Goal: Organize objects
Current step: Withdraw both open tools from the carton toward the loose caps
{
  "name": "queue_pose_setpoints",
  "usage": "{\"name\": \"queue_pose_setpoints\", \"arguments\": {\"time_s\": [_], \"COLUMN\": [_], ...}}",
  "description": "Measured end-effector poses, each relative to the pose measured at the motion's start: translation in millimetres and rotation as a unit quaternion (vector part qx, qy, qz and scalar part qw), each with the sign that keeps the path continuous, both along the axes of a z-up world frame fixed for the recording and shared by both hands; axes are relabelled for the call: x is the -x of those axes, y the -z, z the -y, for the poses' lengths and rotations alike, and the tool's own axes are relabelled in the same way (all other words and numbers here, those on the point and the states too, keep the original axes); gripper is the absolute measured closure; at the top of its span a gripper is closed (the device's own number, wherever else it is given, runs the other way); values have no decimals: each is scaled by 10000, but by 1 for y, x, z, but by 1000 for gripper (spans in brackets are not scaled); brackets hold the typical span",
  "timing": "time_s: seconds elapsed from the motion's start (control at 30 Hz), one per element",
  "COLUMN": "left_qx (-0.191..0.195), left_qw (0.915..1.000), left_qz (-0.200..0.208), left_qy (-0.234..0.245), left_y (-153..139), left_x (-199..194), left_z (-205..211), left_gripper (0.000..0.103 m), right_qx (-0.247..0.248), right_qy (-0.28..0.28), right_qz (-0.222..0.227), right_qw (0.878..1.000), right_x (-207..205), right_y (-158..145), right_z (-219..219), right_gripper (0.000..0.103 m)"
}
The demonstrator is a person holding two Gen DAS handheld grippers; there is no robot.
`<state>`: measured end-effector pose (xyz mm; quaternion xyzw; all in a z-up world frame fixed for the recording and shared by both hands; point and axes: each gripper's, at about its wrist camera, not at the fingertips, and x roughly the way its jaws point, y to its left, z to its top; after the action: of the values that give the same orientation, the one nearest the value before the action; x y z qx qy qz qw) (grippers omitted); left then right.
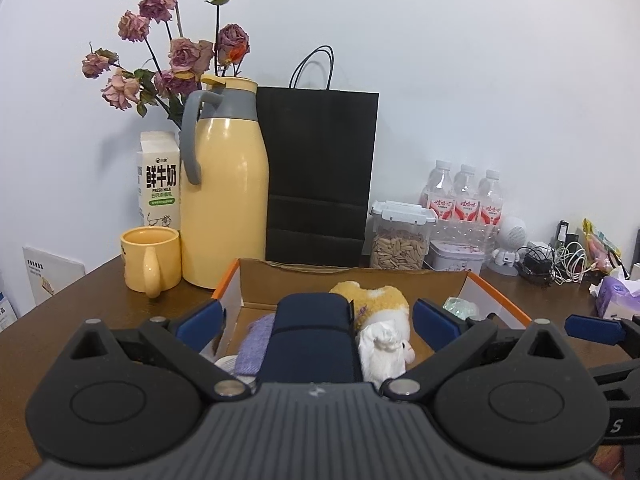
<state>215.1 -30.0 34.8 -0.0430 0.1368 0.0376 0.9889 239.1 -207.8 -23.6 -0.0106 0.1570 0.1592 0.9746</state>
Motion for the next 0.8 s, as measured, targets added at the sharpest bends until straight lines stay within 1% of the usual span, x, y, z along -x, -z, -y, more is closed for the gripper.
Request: {"name": "queue_pose_setpoints", "arguments": {"time_s": [0.1,0.2,0.47,0.63,0.8], "left_qx": [-35,-77,-182,-239,-276], "left_qw": [10000,9998,9983,9951,9947], "left_qz": [-13,-117,-527,-947,-989], "left_qy": [12,112,162,137,114], "left_y": [4,10,32,46,49], "left_x": [12,20,42,50,63], "left_z": [-6,-12,-30,-39,-49], "left_gripper": [0,0,0,0,0], "right_qx": [60,107,231,342,438], "right_qy": [-61,-150,-376,-500,-514], "right_qz": [-9,-65,-387,-569,-699], "right_qw": [10000,9998,9983,9965,9953], "right_x": [10,18,36,47,54], "right_y": [2,5,20,30,36], "right_z": [1,1,-1,-6,-10], "right_gripper": [0,0,0,0,0]}}
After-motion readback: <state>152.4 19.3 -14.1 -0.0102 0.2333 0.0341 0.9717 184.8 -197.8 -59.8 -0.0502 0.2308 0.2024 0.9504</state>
